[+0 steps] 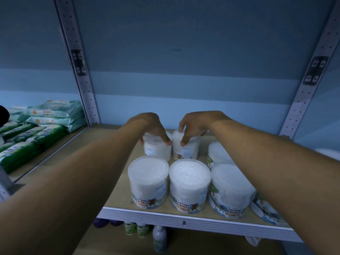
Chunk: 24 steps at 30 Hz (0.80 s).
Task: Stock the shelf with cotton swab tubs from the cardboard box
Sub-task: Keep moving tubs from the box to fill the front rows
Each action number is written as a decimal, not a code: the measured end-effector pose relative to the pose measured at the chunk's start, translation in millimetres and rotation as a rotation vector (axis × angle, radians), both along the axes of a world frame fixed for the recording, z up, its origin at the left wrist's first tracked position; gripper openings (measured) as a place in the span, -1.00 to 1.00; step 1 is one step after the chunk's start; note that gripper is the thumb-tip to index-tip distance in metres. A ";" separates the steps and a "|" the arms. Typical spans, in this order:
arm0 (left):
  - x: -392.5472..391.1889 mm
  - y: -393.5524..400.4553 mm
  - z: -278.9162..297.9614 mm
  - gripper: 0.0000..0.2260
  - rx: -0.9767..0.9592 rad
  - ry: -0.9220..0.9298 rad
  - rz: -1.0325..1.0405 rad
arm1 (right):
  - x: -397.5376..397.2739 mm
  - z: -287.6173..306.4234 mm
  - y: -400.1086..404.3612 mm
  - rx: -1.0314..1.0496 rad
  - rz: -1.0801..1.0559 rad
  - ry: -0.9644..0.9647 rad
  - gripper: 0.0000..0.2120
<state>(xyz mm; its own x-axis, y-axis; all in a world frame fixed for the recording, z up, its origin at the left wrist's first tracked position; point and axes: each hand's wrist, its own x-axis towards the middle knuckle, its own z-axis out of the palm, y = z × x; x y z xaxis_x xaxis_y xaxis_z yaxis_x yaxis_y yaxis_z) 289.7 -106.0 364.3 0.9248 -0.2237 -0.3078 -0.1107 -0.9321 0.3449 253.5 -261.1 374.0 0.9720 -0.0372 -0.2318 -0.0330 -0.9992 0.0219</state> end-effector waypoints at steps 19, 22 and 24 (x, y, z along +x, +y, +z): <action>4.4 7.0 10.7 -0.17 0.082 0.061 -0.152 | 5.5 1.8 -1.6 -0.020 -0.026 -0.006 -0.37; 4.5 0.4 9.9 -0.16 0.103 0.058 -0.142 | 11.3 1.1 -4.5 0.015 -0.017 0.016 -0.38; 4.6 -3.8 8.1 -0.17 0.103 0.050 -0.131 | 14.8 0.1 -10.0 0.022 0.003 0.030 -0.39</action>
